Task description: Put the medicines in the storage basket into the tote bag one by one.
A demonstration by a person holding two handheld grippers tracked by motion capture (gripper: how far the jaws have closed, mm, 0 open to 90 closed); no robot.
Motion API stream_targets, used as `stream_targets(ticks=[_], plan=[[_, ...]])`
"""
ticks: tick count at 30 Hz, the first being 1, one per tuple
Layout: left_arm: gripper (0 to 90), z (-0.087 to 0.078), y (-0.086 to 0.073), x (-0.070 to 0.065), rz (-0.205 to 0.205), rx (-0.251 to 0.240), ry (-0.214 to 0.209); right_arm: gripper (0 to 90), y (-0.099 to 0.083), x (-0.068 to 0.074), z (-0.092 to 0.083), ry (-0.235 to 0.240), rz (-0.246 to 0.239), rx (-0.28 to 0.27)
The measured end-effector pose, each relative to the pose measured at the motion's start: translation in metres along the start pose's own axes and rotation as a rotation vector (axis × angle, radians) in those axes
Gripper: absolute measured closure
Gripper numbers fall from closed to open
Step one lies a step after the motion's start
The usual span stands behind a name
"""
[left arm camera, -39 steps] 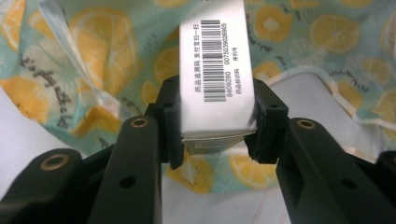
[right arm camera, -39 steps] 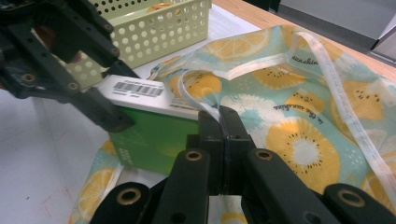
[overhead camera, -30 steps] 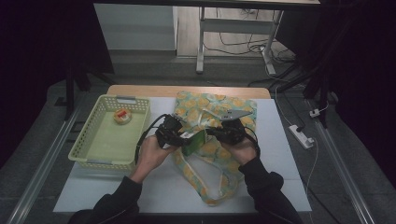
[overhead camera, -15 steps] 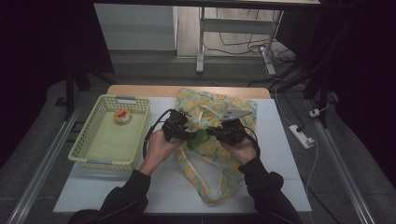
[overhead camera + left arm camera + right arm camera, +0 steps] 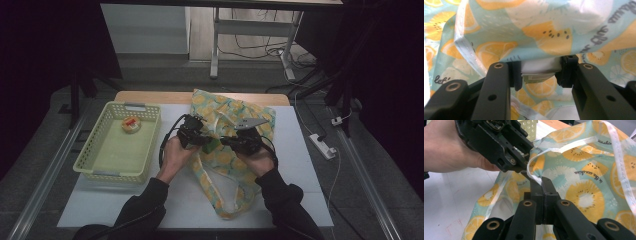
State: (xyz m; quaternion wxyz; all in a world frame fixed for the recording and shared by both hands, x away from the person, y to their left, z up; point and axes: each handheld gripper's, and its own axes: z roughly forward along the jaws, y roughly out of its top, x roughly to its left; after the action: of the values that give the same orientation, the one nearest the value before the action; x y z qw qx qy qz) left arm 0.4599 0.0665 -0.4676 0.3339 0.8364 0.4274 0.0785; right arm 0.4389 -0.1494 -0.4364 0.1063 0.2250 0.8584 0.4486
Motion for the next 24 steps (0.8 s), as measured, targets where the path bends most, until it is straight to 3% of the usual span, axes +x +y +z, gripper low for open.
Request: stream_targets(ticks=[10,16,24], plan=[[61.6,0.009,0.003,0.002,-0.017,-0.021,0.038,89.7,0.0,0.0,0.001,-0.005,-0.002,0.004],[61.4,0.014,0.007,0.001,-0.006,-0.033,0.059,89.7,0.0,0.001,0.001,-0.011,-0.004,0.005],[59.2,0.018,0.007,0.001,-0.003,-0.057,0.051,89.7,-0.001,0.0,0.001,-0.016,-0.002,0.004]])
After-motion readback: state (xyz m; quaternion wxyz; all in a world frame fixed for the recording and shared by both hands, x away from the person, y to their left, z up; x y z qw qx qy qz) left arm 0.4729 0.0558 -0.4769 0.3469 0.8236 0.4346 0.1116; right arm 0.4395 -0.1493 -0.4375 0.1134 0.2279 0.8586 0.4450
